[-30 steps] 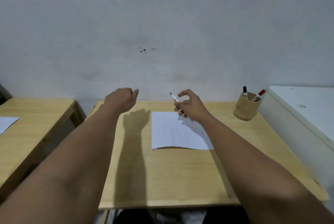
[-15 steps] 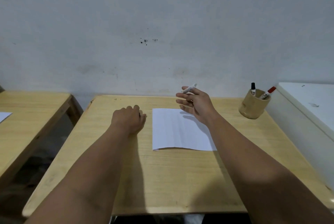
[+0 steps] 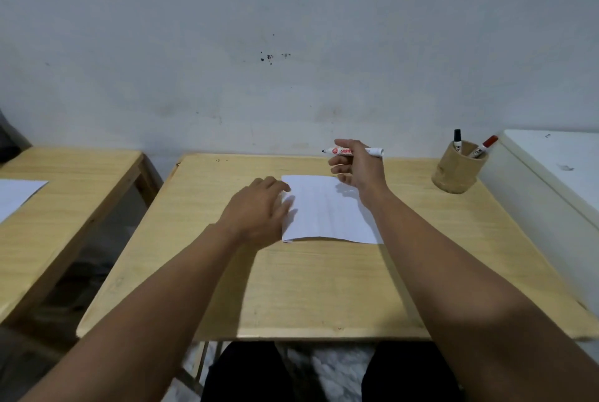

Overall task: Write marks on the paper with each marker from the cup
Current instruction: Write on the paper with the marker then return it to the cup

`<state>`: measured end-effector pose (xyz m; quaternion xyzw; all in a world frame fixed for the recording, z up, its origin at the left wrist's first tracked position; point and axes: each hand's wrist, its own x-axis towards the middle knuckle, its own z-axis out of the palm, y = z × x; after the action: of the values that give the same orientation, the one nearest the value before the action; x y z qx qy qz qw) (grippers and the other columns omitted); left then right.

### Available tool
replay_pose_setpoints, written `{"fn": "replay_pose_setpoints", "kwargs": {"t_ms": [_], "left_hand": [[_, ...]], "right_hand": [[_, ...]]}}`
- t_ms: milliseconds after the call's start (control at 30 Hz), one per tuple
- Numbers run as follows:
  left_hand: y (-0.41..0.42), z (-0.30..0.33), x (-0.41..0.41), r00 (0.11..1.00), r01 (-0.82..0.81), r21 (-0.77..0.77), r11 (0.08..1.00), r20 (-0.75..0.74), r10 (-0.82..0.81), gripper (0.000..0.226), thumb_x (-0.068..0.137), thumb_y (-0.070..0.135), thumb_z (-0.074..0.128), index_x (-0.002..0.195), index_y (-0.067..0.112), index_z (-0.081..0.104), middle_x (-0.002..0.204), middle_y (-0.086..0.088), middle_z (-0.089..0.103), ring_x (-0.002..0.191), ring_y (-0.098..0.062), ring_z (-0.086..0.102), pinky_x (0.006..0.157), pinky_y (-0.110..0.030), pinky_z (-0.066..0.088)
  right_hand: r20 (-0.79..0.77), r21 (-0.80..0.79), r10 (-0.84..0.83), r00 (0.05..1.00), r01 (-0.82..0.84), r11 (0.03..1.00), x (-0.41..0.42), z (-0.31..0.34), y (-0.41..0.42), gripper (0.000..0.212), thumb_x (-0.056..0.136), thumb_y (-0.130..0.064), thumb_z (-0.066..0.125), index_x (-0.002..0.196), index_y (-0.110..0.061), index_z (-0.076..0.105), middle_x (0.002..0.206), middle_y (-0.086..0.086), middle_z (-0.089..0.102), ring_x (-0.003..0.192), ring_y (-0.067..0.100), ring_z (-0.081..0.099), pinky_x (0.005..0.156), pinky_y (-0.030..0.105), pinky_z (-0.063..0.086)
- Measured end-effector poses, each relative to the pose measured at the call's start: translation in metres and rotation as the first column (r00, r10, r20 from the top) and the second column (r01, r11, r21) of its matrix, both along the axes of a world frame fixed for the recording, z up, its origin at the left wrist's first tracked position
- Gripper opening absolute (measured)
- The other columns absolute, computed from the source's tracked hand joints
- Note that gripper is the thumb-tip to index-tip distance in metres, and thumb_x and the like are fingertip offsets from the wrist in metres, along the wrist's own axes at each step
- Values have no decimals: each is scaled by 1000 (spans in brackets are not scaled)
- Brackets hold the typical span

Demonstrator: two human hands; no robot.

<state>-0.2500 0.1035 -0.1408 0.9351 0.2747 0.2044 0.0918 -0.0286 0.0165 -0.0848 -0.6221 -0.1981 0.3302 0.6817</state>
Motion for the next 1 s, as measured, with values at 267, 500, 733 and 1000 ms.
{"fn": "replay_pose_setpoints", "kwargs": {"t_ms": [267, 500, 733, 1000], "left_hand": [[-11, -39, -2, 971, 83, -57, 995, -219, -93, 65, 99, 64, 34, 156, 33, 38, 169, 3, 25, 158, -22, 15, 123, -42, 20], [-11, -44, -1, 985, 70, -77, 995, -154, -81, 63, 98, 65, 39, 155, 36, 41, 168, 6, 26, 158, -17, 14, 123, -40, 17], [-12, -44, -2, 991, 66, -114, 991, -112, -78, 63, 98, 64, 40, 152, 33, 45, 167, 6, 29, 157, -15, 16, 124, -39, 16], [-11, -45, -1, 994, -71, -103, 992, -90, 62, 57, 101, 55, 34, 143, 21, 52, 161, 3, 42, 154, -16, 26, 126, -47, 15]], "right_hand": [[128, -54, 60, 990, -54, 997, -30, -28, 15, 21, 98, -23, 61, 91, -18, 80, 74, 4, 74, 64, 21, 63, 56, 27, 47], [270, -99, 70, 960, -45, 994, -43, -47, 51, 34, 97, -42, 73, 90, -8, 77, 70, 1, 74, 58, 16, 65, 55, 31, 54], [186, -104, 55, 981, -37, 994, -48, -72, 71, 22, 94, -18, 70, 76, -9, 63, 68, 13, 75, 55, 22, 70, 57, 32, 57], [294, -103, 55, 954, -26, 994, -43, -92, 76, 26, 91, -29, 73, 74, -10, 65, 73, 13, 80, 62, 22, 75, 66, 39, 62]]}}
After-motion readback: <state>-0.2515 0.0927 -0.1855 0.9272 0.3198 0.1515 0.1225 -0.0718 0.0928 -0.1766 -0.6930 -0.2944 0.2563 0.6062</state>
